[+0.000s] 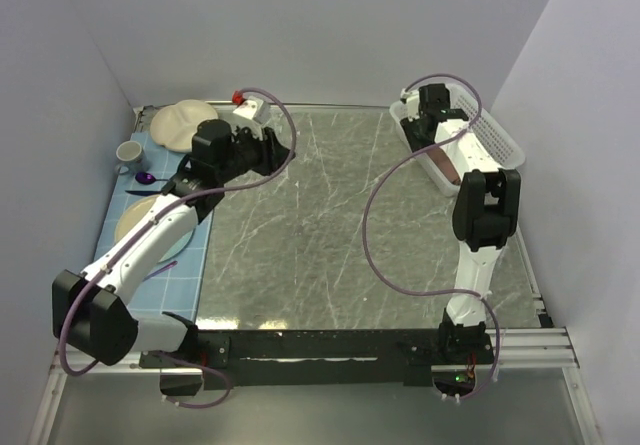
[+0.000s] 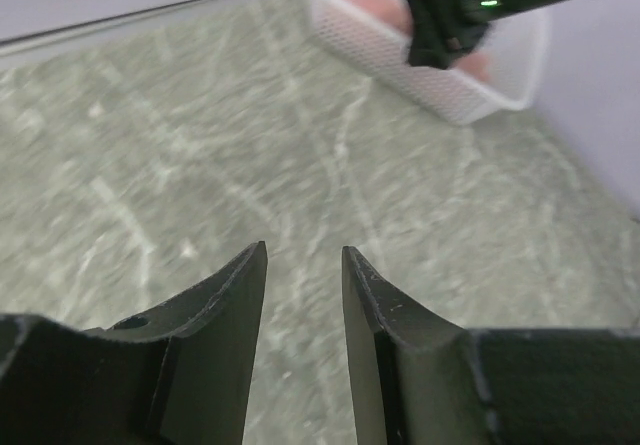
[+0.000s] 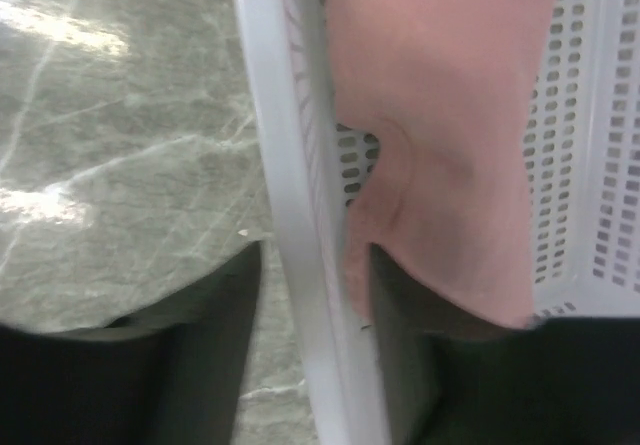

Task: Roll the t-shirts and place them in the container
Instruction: Move the bin to the corner of the board.

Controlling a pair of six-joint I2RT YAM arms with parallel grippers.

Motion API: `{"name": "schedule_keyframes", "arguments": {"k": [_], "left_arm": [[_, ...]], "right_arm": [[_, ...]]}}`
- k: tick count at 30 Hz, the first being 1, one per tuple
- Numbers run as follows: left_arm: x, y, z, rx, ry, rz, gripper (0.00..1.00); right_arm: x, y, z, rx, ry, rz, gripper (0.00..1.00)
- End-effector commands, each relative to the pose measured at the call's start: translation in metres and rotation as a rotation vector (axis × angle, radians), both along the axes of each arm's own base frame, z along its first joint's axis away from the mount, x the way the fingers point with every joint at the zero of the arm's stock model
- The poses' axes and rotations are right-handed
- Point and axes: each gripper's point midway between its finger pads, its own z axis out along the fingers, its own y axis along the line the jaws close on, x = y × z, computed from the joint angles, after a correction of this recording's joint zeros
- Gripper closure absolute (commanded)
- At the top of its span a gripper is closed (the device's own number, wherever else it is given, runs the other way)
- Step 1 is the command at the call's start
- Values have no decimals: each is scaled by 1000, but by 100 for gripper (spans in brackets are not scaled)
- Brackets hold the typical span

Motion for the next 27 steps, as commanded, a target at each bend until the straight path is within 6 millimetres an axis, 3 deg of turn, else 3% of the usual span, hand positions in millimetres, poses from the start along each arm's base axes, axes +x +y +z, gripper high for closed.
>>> {"name": "schedule_keyframes", "arguments": {"k": [1,2,4,5,6,7,8,15,22,25,26,27], "left_arm": [[11,26,9,29,-48,52,58],[14,31,10,27,-50,66,58],[18,35,12,20,-55,76,58],[21,37,11,20,-54,84,59],[22,36,12,19,-55,80,59],[23,36,13,20,-58,79,58],[25,35,14,22,-61,77,59],[37,33,14,48,-66,75,58],[49,29,7,74,-47,71,58],[55,30,7,96,-57,73,53],[55,30,10,101,-63,70,50],[56,31,10,114,-68,70,47]], "right_arm": [[3,-10,8,-61,-19,-34,39],[3,-11,8,-65,-19,-29,38],[0,-13,3,-62,-2,-35,50],[-2,-16,0,-48,6,-61,59],[0,-18,0,-41,-7,-87,84],[-2,-27,-2,-69,-12,-140,96],[0,-29,-2,-61,-29,-184,100],[-5,-31,-5,2,-63,-371,100],[17,-36,-5,-14,-100,-393,100],[20,-27,-2,-20,-104,-356,78],[21,-24,12,-19,-128,-332,63],[20,-17,21,-13,-145,-304,55]]}}
